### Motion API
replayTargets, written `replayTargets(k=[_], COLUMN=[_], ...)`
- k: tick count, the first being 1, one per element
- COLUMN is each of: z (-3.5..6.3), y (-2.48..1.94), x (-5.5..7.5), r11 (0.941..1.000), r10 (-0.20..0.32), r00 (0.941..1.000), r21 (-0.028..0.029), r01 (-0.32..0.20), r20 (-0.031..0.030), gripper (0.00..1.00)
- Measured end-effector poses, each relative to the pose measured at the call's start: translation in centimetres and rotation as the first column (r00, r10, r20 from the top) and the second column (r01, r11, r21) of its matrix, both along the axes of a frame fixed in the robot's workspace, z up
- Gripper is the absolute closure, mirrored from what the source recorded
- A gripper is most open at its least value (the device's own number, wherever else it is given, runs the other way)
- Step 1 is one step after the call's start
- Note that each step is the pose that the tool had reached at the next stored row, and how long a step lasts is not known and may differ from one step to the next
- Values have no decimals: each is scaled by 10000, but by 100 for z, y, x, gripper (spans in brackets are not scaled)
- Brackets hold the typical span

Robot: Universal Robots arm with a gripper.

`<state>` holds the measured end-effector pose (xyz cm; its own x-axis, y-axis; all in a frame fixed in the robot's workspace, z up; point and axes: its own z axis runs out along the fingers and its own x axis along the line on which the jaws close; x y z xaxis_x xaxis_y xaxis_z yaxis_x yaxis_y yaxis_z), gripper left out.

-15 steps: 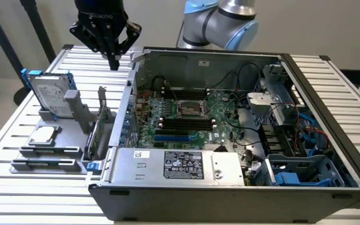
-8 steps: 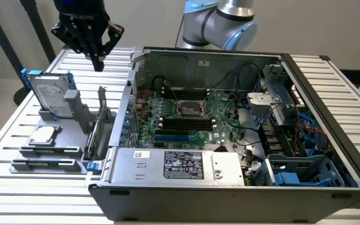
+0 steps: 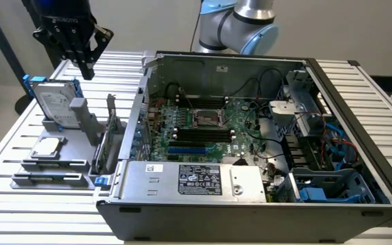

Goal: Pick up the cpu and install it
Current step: 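Reach for the cpu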

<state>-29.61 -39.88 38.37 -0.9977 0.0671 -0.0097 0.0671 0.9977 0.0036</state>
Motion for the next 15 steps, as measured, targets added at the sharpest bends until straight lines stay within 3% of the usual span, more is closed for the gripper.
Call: replayTargets(k=[7, 15], z=[-29, -78], y=[0, 0], x=[-320, -683], r11=[9999, 9997], r10=[-1, -2], r00=[10000, 10000], r21=[-162, -238], r01=[1, 0], r20=[-24, -80], gripper=[89, 89])
